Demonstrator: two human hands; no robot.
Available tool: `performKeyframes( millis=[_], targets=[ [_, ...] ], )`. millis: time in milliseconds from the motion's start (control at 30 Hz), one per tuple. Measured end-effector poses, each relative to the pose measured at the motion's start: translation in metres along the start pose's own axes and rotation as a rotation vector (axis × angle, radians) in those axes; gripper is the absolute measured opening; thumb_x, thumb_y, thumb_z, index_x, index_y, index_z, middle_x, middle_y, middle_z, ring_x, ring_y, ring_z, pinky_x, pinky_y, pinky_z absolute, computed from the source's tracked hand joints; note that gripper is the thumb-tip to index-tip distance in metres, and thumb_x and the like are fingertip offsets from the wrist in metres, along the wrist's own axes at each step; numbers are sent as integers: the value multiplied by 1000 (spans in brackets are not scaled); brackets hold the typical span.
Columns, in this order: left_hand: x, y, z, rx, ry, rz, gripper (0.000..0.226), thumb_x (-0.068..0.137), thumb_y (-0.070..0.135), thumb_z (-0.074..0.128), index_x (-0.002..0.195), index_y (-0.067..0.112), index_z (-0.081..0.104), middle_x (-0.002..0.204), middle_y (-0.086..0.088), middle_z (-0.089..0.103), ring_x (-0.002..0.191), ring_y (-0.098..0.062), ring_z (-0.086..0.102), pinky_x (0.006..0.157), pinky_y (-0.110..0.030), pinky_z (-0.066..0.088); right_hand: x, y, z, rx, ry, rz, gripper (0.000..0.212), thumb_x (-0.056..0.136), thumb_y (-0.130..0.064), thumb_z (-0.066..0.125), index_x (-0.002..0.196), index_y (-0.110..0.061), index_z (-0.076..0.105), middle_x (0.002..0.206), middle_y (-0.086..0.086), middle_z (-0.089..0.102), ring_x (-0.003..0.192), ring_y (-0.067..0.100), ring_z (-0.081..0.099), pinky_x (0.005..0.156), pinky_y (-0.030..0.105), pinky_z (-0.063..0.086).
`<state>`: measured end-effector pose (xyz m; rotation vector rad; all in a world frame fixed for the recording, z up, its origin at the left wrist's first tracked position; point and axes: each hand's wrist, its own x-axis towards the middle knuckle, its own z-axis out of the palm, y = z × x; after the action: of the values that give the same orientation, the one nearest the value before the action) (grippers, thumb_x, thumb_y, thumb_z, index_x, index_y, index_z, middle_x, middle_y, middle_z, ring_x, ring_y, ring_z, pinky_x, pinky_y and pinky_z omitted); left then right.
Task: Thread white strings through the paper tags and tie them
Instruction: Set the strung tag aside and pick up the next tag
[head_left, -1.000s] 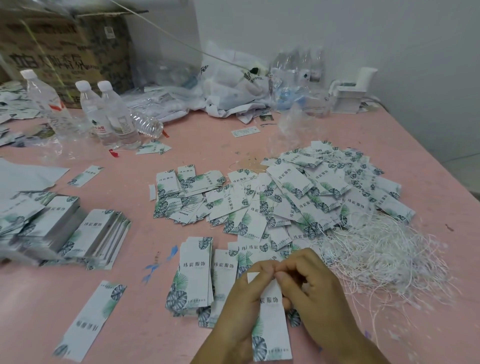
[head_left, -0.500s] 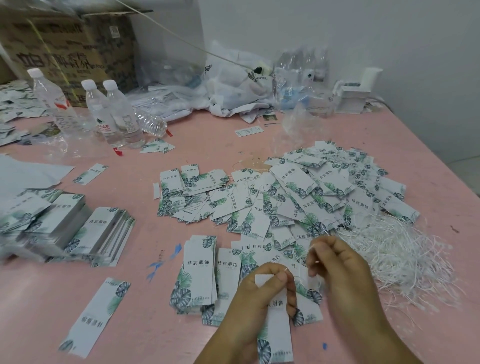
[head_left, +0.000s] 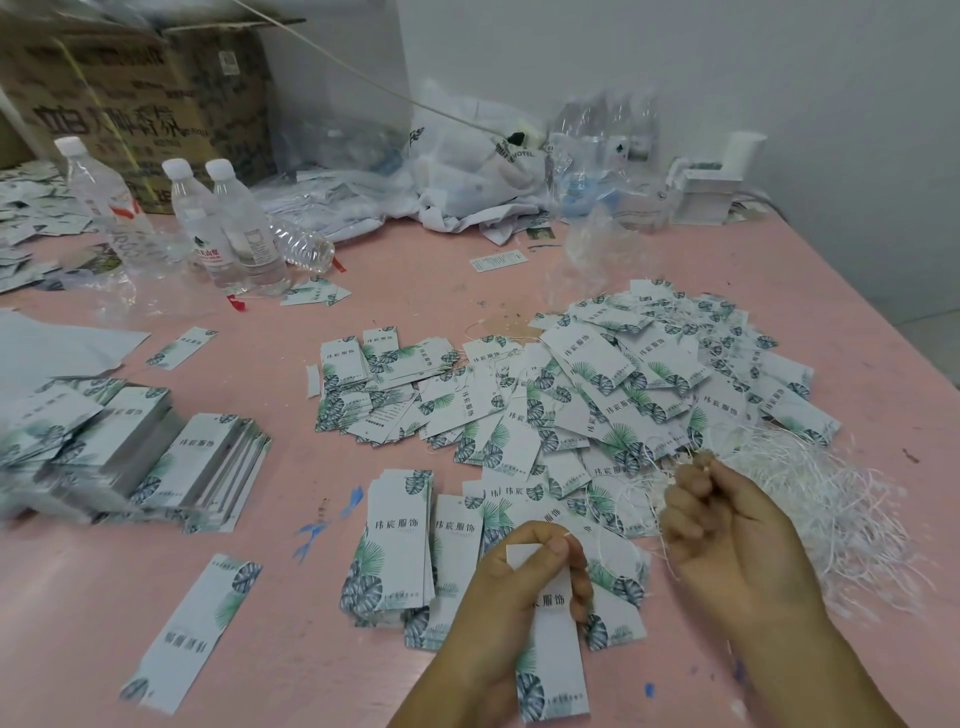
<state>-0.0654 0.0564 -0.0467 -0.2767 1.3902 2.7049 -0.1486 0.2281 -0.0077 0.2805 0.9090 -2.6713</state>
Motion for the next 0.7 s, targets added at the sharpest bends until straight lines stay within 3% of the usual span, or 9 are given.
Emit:
performKeyframes(
  millis=[33,100,167,200,333,433,567,700],
  targets=[
    [0,0,1,-6,1,-6,21,72,27,80,73,11,67,71,-19,60,56,-25,55,56,-30,48,-5,3,2,-136,-13,-32,1,82,-16,56,82,-15,56,64,-3,44,43,6,30,35,18,27],
    [-1,1,3,-24,13,-27,21,74,24,81,74,9,66,72,-20,60,57,-26,57,55,-30,49,-17,10,4,-606,-69,-187,3,82,-20,62,83,-20,64,59,-4,42,43,7,28,38,22,21],
    [-2,1,4,-36,35,-50,21,77,23,78,77,6,65,73,-21,60,56,-26,57,53,-30,50,-25,23,8,-1062,-156,-364,6,85,-22,69,89,-27,70,56,-5,49,44,7,38,41,19,32],
    [-3,2,4,-21,43,-57,20,80,22,76,78,7,65,72,-21,60,55,-25,57,53,-30,51,-27,29,9,-1144,-212,-384,13,85,-20,71,93,-30,71,58,-4,53,46,6,45,44,16,40],
    [-5,3,5,63,91,-78,15,87,25,67,78,13,67,70,-22,61,54,-24,57,56,-29,51,-31,44,14,-1208,-390,-370,31,82,-7,74,95,-35,75,70,-15,49,51,-2,52,51,9,45],
    [-6,4,6,80,114,-100,22,89,29,64,85,8,71,65,-21,61,51,-24,58,53,-27,51,-29,45,12,-1220,-414,-404,23,82,-13,74,94,-32,77,73,-13,52,54,-2,56,52,10,46],
    [-6,4,7,95,140,-131,32,97,28,58,100,-2,68,67,-20,64,53,-24,60,53,-28,52,-28,45,10,-1240,-406,-484,29,85,-1,69,92,-28,77,79,-7,58,54,11,62,51,17,51],
    [-6,6,10,85,148,-149,33,94,28,57,101,-2,69,70,-21,64,56,-26,60,55,-28,51,-26,47,6,-1299,-377,-570,30,87,0,67,87,-30,73,81,-6,57,53,13,62,50,18,51]
  ],
)
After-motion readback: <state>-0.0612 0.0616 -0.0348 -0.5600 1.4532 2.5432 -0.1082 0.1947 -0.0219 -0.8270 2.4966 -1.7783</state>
